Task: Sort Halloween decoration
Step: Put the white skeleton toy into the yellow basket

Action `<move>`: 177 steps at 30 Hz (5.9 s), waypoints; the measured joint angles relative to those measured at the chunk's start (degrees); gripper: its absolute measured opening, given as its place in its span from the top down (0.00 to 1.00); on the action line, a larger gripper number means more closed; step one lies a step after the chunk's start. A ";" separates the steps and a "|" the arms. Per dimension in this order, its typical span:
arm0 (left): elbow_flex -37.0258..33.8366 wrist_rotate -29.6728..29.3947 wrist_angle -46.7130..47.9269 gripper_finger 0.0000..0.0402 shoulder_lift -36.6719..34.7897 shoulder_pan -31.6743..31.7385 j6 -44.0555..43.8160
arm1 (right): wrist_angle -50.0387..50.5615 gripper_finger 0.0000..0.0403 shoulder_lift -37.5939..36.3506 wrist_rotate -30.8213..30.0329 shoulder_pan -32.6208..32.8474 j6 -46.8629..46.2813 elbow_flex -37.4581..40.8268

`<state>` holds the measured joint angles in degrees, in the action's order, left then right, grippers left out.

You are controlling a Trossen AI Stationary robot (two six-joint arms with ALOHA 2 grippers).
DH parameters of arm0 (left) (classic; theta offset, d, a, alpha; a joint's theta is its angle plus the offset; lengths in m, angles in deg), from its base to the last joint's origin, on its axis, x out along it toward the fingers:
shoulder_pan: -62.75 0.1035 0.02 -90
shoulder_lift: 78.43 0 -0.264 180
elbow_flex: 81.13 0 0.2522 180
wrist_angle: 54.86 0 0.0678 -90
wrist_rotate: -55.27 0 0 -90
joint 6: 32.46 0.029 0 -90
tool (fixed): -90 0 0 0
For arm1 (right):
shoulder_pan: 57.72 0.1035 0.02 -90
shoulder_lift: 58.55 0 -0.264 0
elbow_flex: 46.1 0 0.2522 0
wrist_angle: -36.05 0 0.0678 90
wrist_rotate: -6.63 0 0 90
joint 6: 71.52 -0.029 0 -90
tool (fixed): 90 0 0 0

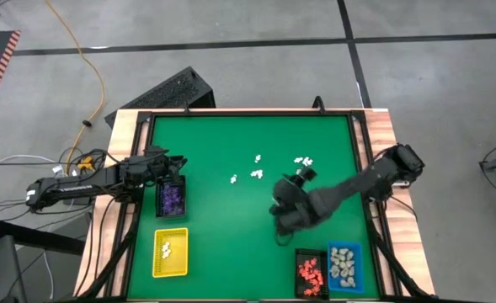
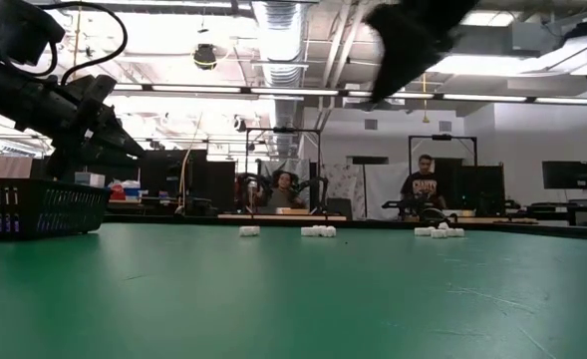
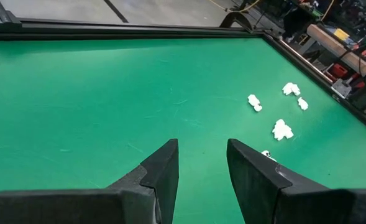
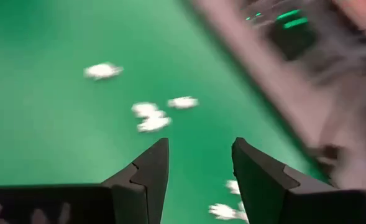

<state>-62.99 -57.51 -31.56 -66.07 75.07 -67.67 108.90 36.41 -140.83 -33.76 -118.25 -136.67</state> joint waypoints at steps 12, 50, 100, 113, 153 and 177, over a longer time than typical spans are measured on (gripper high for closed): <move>0.00 -0.07 -0.02 0.69 0.00 0.00 0.03 | -68.57 0.61 0.01 42.19 -19.30 48.91 14.53; 0.00 1.92 -0.02 0.69 3.30 -0.11 1.57 | -85.02 0.44 26.06 62.54 -30.73 56.26 12.17; 0.00 1.84 0.03 0.69 3.30 -0.13 -1.49 | -98.34 0.91 26.29 61.73 -24.86 51.54 6.11; 0.00 1.31 0.01 0.69 3.30 -0.13 -1.49 | -83.52 0.90 26.38 62.19 -19.20 62.30 -9.90; 0.00 1.07 -0.02 0.69 3.37 -0.13 -0.42 | -77.21 0.85 55.39 81.73 -15.14 49.93 -51.28; 0.00 1.63 0.01 0.69 3.37 -0.13 0.71 | -49.16 0.50 45.83 84.55 -17.44 59.39 -51.26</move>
<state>-62.99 -55.89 -31.56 -62.70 74.94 -66.95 59.74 82.24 -56.28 -51.20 -58.86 -187.94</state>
